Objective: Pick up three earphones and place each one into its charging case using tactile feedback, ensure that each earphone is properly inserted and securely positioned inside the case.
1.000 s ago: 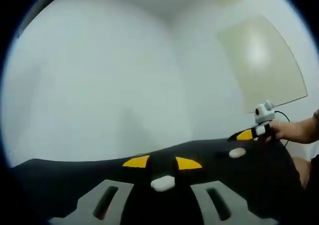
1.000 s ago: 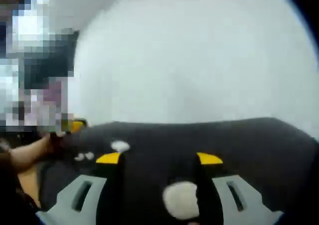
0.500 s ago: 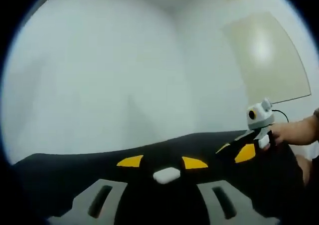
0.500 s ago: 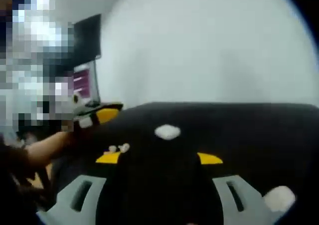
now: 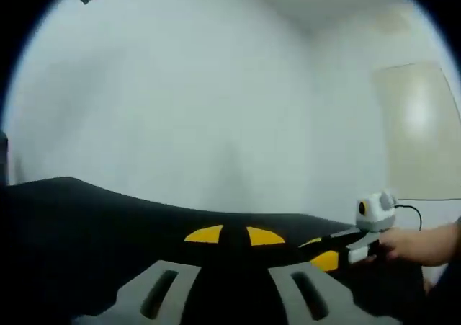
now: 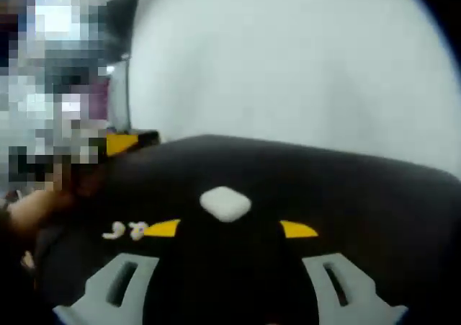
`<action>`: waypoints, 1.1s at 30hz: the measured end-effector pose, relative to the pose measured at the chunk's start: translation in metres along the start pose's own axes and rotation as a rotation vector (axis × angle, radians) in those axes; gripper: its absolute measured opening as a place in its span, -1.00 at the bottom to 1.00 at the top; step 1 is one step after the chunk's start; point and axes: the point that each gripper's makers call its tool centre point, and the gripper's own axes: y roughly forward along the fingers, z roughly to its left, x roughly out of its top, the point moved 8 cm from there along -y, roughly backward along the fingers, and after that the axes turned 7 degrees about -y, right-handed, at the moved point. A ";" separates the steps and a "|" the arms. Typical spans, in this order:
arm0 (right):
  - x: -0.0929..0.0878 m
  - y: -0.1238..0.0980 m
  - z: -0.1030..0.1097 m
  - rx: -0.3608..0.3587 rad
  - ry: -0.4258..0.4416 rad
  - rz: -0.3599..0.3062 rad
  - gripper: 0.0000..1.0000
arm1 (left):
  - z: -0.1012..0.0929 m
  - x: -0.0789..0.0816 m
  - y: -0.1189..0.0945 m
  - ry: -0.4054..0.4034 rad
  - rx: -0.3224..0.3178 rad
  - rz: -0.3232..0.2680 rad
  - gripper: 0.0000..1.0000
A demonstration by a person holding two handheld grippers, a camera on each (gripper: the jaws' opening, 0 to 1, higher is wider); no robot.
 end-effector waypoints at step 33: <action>0.007 0.063 -0.006 0.068 -0.130 0.055 0.09 | -0.021 -0.009 0.012 0.133 -0.034 0.060 -0.68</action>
